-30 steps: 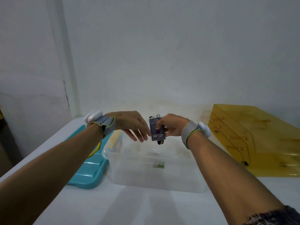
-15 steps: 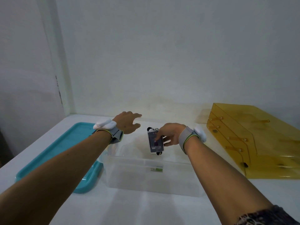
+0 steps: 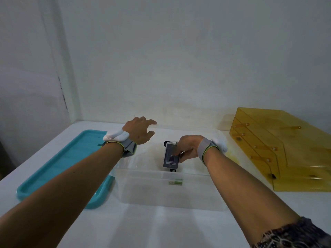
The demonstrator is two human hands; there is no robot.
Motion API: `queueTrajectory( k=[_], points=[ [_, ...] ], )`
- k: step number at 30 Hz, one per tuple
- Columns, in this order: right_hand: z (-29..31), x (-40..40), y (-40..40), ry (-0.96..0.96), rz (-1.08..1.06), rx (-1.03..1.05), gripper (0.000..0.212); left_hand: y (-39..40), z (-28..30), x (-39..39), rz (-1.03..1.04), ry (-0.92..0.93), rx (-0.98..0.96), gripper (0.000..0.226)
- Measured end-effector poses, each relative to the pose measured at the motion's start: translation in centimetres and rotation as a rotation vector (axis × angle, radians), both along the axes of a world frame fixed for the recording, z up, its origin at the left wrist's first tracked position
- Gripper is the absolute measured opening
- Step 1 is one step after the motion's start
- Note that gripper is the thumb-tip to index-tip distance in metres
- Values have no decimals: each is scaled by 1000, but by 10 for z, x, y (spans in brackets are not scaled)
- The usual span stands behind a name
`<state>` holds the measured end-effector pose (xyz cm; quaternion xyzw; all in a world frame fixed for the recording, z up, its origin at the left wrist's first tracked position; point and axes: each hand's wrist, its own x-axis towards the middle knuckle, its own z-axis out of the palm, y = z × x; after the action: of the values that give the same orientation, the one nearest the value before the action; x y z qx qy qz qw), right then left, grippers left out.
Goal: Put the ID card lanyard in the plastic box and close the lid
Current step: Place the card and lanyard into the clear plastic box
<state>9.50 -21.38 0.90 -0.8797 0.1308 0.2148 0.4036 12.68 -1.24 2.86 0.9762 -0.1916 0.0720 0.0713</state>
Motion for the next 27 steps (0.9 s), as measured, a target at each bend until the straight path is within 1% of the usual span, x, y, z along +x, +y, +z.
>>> queueTrajectory(
  k=[2, 5, 6, 9, 11, 14, 15, 18, 20, 21, 24, 27],
  points=[
    [-1, 0, 1, -23, -8, -10, 4, -1, 1, 0, -3, 4, 1, 49],
    [2, -7, 1, -68, -42, -58, 15, -1, 2, -1, 0, 6, -1, 50],
    [2, -9, 1, -76, -18, -86, 17, -1, 2, -2, 0, 11, -3, 50],
    [0, -7, 1, -51, 26, -169, 7, 0, 3, -2, -14, 37, 3, 53],
    [0, -4, 0, -49, 40, -225, 14, 0, 4, -2, -27, 59, 10, 56],
    [2, -5, -3, -56, 70, -292, 14, 2, 6, -2, -41, 91, 9, 60],
    [3, -5, -3, -60, 77, -302, 17, 3, 6, -2, -45, 102, -5, 60],
    [6, -6, -5, -62, 106, -315, 22, 7, 8, -3, -53, 119, -78, 58],
    [9, -5, -3, -85, 119, -312, 32, 12, 10, -7, -55, 107, -136, 56],
    [11, -6, -2, -107, 142, -343, 33, 15, 10, -8, -53, 100, -171, 55],
    [14, -10, 2, -202, 230, -465, 26, 24, 13, -14, -18, 109, -314, 52],
    [16, -14, 6, -342, 287, -590, 32, 36, 16, -17, 38, 156, -471, 48]
  ],
)
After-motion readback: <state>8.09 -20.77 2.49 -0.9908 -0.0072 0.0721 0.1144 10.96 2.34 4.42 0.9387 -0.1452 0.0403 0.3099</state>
